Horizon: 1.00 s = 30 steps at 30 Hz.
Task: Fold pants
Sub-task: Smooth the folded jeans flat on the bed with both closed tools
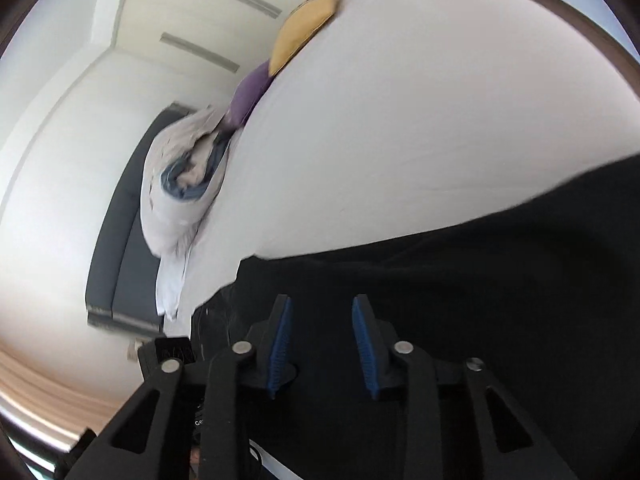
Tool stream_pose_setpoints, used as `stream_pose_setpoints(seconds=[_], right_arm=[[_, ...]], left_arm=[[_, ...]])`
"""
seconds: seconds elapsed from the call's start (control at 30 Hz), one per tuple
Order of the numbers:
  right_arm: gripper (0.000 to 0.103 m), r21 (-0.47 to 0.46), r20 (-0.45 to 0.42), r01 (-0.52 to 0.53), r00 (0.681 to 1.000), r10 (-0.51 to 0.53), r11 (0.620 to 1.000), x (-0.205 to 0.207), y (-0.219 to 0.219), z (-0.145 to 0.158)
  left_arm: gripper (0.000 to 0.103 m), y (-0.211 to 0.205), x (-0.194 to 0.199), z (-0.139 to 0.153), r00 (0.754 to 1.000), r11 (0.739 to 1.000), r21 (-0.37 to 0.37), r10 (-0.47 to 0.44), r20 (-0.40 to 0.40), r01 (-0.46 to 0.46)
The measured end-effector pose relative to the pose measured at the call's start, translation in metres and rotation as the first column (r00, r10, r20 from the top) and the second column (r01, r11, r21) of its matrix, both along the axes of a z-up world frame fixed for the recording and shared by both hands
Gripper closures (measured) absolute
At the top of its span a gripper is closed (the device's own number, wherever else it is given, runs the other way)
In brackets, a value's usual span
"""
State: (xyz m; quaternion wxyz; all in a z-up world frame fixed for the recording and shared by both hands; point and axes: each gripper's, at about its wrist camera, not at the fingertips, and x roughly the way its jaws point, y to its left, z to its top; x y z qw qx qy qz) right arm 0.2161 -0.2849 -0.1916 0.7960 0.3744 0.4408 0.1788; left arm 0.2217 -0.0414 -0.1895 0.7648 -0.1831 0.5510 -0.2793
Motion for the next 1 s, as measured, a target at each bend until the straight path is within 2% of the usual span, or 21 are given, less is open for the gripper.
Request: stream_pose_setpoints(seconds=[0.03, 0.1, 0.13, 0.17, 0.23, 0.33, 0.37, 0.4, 0.43, 0.47, 0.57, 0.63, 0.7, 0.73, 0.77, 0.8, 0.83, 0.9, 0.97, 1.0], right_arm=[[0.065, -0.015, -0.014, -0.027, 1.0, 0.027, 1.0, 0.012, 0.011, -0.007], [0.068, -0.037, -0.101, 0.034, 0.994, -0.037, 0.999, 0.023, 0.002, -0.028], [0.093, -0.011, -0.137, 0.088, 0.987, -0.088, 0.996, 0.025, -0.013, -0.039], [0.103, -0.004, -0.156, 0.124, 0.98, -0.123, 0.992, 0.027, -0.021, -0.045], [0.103, -0.035, -0.134, 0.223, 0.965, -0.226, 0.974, 0.014, -0.056, -0.043], [0.103, -0.121, -0.091, 0.373, 0.919, -0.384, 0.92, -0.021, -0.106, -0.024], [0.102, -0.132, -0.08, 0.415, 0.901, -0.427, 0.9, -0.029, -0.12, -0.017], [0.095, -0.135, -0.057, 0.439, 0.892, -0.449, 0.888, -0.041, -0.13, -0.007], [0.095, -0.118, -0.028, 0.426, 0.902, -0.432, 0.897, -0.048, -0.13, 0.004], [0.095, -0.086, 0.01, 0.38, 0.925, -0.38, 0.921, -0.057, -0.124, 0.014], [0.095, -0.073, 0.014, 0.21, 0.978, -0.209, 0.975, -0.06, -0.083, 0.018], [0.096, -0.104, -0.015, 0.137, 0.99, -0.14, 0.985, -0.058, -0.064, 0.007], [0.097, -0.145, -0.09, 0.143, 0.983, -0.157, 0.979, -0.054, -0.064, -0.013], [0.103, -0.137, -0.136, 0.171, 0.972, -0.189, 0.976, -0.055, -0.074, -0.027], [0.103, -0.087, -0.14, 0.198, 0.968, -0.209, 0.976, -0.056, -0.082, -0.035], [0.103, -0.085, -0.134, 0.213, 0.966, -0.223, 0.973, -0.059, -0.09, -0.036], [0.103, -0.118, -0.12, 0.226, 0.963, -0.239, 0.967, -0.062, -0.097, -0.032], [0.103, -0.177, -0.098, 0.264, 0.954, -0.283, 0.948, -0.067, -0.111, -0.023], [0.103, -0.207, -0.094, 0.333, 0.929, -0.358, 0.92, -0.084, -0.141, -0.017], [0.103, -0.223, -0.094, 0.374, 0.911, -0.401, 0.9, -0.089, -0.152, -0.013]], left_arm=[[0.101, 0.0, 0.001, -0.001, 1.0, 1.0, 0.004, -0.009, 0.003, 0.009], [0.101, 0.004, 0.002, -0.002, 1.0, 1.0, -0.003, -0.013, -0.004, 0.013], [0.101, 0.008, 0.003, -0.003, 1.0, 1.0, -0.004, -0.006, -0.009, 0.006], [0.101, 0.013, 0.003, -0.002, 1.0, 1.0, -0.005, 0.001, -0.009, -0.001], [0.101, 0.02, 0.005, -0.002, 1.0, 1.0, -0.007, 0.012, -0.012, -0.012], [0.101, 0.015, 0.012, 0.004, 1.0, 1.0, 0.011, 0.009, 0.001, -0.009], [0.101, 0.012, 0.016, 0.006, 1.0, 1.0, 0.014, 0.0, 0.007, 0.0], [0.101, 0.005, 0.021, 0.008, 1.0, 1.0, 0.005, -0.013, 0.01, 0.013], [0.101, -0.004, 0.027, 0.012, 0.999, 0.999, -0.023, -0.047, 0.016, 0.047], [0.101, -0.014, 0.031, 0.016, 0.995, 0.995, -0.028, -0.091, 0.032, 0.092], [0.101, -0.053, 0.038, 0.017, 0.971, 0.972, 0.042, -0.234, 0.055, 0.232], [0.101, -0.07, 0.049, 0.005, 0.954, 0.953, 0.068, -0.297, 0.026, 0.295], [0.103, -0.08, 0.069, 0.001, 0.949, 0.948, 0.054, -0.315, 0.022, 0.313], [0.103, -0.083, 0.08, 0.001, 0.951, 0.95, 0.053, -0.309, 0.018, 0.308], [0.103, -0.073, 0.091, 0.001, 0.957, 0.956, 0.066, -0.289, 0.02, 0.287], [0.103, -0.058, 0.103, -0.002, 0.964, 0.963, 0.051, -0.265, 0.003, 0.264], [0.103, -0.051, 0.111, -0.008, 0.972, 0.972, 0.02, -0.232, -0.017, 0.233], [0.102, -0.008, 0.124, -0.008, 0.986, 0.986, 0.01, -0.167, -0.018, 0.167], [0.102, 0.04, 0.149, -0.004, 1.0, 0.999, 0.037, -0.027, 0.0, 0.027], [0.102, 0.066, 0.16, 0.001, 0.999, 0.997, 0.052, 0.051, 0.01, -0.051]])
